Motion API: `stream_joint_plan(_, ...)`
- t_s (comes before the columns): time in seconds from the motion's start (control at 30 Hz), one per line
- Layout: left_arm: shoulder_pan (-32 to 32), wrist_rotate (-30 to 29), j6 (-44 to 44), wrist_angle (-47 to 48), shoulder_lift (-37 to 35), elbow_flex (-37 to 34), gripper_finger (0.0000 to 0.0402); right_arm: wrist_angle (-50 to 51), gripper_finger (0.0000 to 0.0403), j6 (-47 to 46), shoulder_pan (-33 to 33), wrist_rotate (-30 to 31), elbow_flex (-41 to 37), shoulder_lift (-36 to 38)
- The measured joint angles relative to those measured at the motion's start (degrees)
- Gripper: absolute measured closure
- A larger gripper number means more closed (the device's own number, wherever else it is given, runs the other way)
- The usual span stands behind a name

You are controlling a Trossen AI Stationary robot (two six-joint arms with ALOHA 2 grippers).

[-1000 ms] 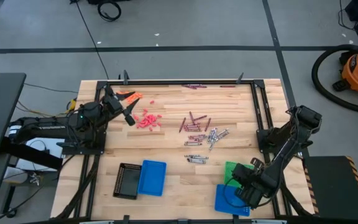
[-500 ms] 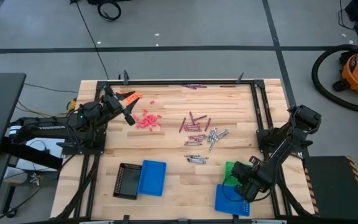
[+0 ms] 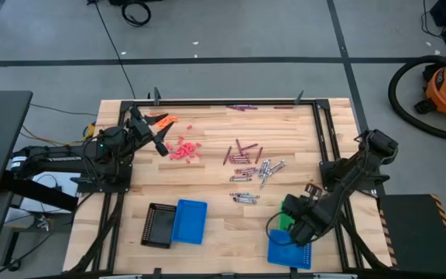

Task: Sort crayons
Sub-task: Put the black crayon into the green bin

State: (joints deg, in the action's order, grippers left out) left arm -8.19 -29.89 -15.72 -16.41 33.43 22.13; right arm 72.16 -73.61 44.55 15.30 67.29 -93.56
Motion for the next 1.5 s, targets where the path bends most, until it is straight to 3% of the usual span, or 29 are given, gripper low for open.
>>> stream_joint_plan(0.1, 0.0, 1.9, 1.3, 0.6, 0.0, 0.0, 0.0237, -0.9, 0.0297, 5.2, -3.3, 6.0, 3.0, 0.0)
stream_joint_plan(0.23, 0.0, 7.0, 1.5, 1.5, 0.0, 0.0, 0.0237, -8.9, 0.0297, 15.3, -8.8, 7.6, 3.3, 0.0)
stream_joint_plan(0.43, 0.0, 7.2, 3.6, 1.7, 0.0, 0.0, 0.0237, -22.7, 0.0297, 29.6, -15.7, 7.6, 0.0, 0.0)
stream_joint_plan(0.73, 0.8, 7.3, 6.1, 2.5, 0.5, 0.0, 0.0237, -35.5, 0.0297, 41.7, -24.7, 5.0, -5.8, 0.0)
stream_joint_plan(1.03, 1.0, 7.3, 8.7, 3.6, 3.5, 0.0, 0.0237, -49.8, 0.0304, 55.0, -32.1, 0.5, -6.7, -3.3)
stream_joint_plan(1.27, 3.8, 7.8, 8.7, 5.4, 3.4, 0.0, 0.0237, -53.5, 0.0308, 60.5, -34.6, -0.4, -6.8, -10.7)
stream_joint_plan(1.5, 5.5, 7.8, 8.7, 5.9, 3.3, 0.0, 0.0237, -54.7, 0.0309, 61.8, -35.0, -1.1, -6.8, -12.7)
